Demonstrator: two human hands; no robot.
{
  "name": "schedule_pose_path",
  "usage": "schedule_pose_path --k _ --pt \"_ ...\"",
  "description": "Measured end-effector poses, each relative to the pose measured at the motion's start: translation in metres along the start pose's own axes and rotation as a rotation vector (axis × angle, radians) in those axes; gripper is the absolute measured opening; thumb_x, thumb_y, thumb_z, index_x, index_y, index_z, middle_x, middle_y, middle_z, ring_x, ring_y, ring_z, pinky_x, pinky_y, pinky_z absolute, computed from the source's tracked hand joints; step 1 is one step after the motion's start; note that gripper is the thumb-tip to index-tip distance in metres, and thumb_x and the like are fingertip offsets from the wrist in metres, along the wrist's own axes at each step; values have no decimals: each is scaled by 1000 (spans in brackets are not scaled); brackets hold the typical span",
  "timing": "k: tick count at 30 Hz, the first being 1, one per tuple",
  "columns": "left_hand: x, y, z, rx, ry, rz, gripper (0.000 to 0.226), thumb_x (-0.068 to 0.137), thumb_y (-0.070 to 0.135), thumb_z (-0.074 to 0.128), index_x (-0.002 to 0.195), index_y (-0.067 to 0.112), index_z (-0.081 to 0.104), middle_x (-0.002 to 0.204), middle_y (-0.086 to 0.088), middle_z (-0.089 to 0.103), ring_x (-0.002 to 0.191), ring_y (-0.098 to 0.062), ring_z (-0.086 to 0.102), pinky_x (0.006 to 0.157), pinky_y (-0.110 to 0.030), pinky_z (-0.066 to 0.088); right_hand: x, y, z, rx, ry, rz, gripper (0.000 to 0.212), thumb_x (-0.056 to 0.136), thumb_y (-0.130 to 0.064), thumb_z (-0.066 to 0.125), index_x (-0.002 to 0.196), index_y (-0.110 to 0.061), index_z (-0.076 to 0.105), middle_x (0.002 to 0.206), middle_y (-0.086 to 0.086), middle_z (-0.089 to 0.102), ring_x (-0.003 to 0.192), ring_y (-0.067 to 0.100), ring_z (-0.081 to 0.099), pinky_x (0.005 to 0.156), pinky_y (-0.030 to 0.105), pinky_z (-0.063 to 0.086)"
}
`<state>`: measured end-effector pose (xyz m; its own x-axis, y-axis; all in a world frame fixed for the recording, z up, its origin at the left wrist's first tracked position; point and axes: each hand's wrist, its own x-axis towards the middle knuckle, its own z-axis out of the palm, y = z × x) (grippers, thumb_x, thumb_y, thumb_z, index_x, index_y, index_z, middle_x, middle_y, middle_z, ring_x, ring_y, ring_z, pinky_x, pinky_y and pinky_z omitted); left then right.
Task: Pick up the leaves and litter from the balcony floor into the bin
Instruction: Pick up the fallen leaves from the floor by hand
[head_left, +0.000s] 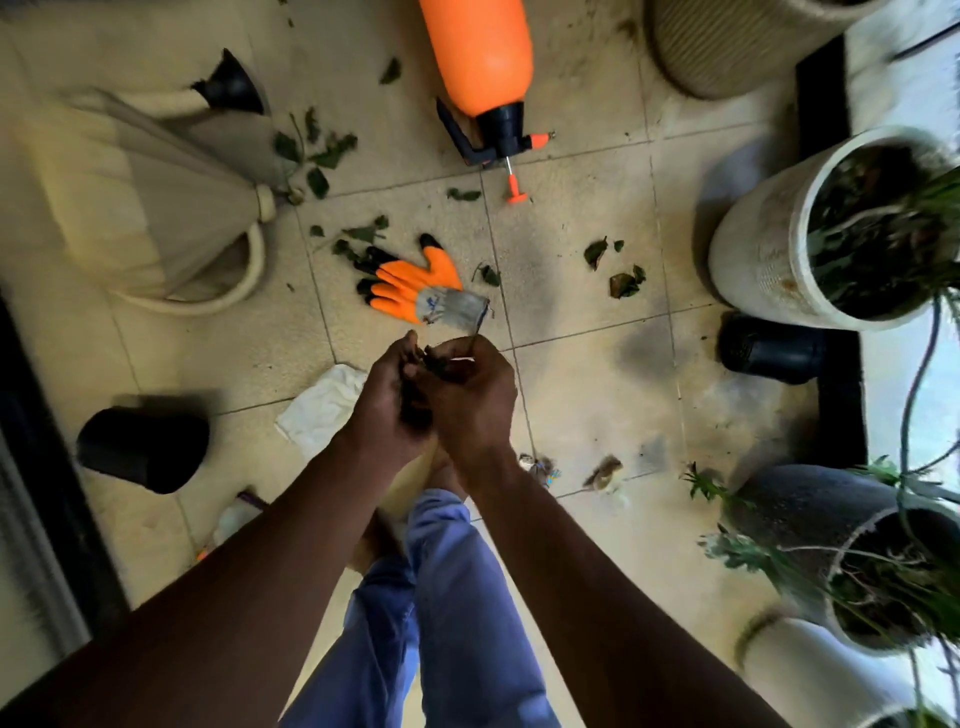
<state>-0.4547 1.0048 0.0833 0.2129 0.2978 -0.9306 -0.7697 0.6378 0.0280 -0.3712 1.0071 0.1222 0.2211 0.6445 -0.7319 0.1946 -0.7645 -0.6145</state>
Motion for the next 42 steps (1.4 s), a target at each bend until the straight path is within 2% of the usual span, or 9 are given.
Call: schedule_pose_path --k 3,11,14,16,19,23,30,35,42 --pt "-26 1 -3 51 3 14 46 103 41 44 68 17 62 70 -1 63 73 -16 67 80 -30 50 -26 -4 8 -376 80 -138 13 73 -51 63 85 -55 59 83 -17 71 81 9 70 76 36 57" --pt "-89 10 -8 51 -11 95 35 97 42 54 71 20 48 73 2 47 70 -14 53 77 -30 42 -87 -21 14 -831 -4 -513 14 83 -30 52 91 -29 64 84 -7 63 73 19 64 73 37 55" --pt "-114 8 -22 68 4 90 37 99 42 50 71 19 52 64 1 55 59 -14 61 64 -25 50 -123 -51 11 -967 26 -734 9 72 -24 71 80 -28 73 76 -11 65 66 8 62 62 12 35" --pt "-124 11 -37 77 80 88 26 98 41 51 88 18 55 72 -3 58 63 -18 63 60 -24 55 -141 -57 11 -1105 -125 -799 23 90 -20 64 112 -24 70 108 -8 68 95 13 64 77 12 25" --pt "-131 18 -57 95 206 73 26 98 39 45 99 14 51 74 -2 52 68 -19 53 72 -30 47 -159 -44 20 -1042 -532 -547 52 91 1 54 142 -7 48 136 11 54 121 32 54 97 20 36" --pt "-138 14 -76 28 211 40 36 99 33 40 68 16 37 53 0 40 51 -16 43 62 -28 39 -174 -21 32 -936 -575 -529 49 80 10 53 128 0 57 122 21 60 105 39 60 83 39 49" --pt "-148 2 -74 -16 136 132 59 101 31 46 43 19 44 45 3 42 41 -12 43 53 -25 38 -180 -14 37 -656 -193 -509 16 73 -14 53 67 -14 68 65 3 67 57 18 56 65 29 46" --pt "-136 -19 -69 -58 164 127 55 101 34 49 48 19 45 49 2 44 44 -14 51 56 -25 43 -172 -8 30 -616 166 -568 16 66 -1 72 62 -17 70 61 -5 69 70 -26 44 78 -14 9" --pt "-124 -25 -70 -97 218 126 45 104 30 41 61 17 36 41 5 42 34 -9 46 42 -12 40 -166 12 31 -657 -166 -410 27 83 -18 46 93 -20 71 81 1 74 74 25 68 73 25 43"
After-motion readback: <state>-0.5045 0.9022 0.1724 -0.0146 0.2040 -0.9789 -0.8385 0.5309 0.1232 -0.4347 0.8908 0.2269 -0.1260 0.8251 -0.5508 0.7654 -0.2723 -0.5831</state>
